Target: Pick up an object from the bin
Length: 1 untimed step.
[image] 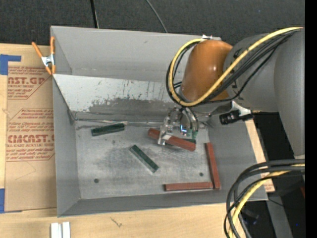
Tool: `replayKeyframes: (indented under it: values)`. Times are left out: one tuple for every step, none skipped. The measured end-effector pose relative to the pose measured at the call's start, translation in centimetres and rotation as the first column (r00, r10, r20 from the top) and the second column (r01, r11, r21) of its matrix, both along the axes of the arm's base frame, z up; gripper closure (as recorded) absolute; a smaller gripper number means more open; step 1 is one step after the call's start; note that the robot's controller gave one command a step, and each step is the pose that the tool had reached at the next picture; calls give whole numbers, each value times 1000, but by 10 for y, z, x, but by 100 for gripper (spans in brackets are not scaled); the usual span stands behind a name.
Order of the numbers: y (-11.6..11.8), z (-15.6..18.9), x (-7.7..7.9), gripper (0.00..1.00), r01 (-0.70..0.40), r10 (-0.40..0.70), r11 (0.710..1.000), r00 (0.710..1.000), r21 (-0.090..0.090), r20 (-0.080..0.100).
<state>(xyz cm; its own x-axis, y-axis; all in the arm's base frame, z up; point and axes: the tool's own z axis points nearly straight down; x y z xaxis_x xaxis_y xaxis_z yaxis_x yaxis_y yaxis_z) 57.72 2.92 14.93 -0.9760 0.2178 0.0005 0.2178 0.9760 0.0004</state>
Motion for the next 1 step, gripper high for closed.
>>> replayKeyframes:
  values:
    - [-5,57,1,100,-11,11,1000,1000,1,-3]
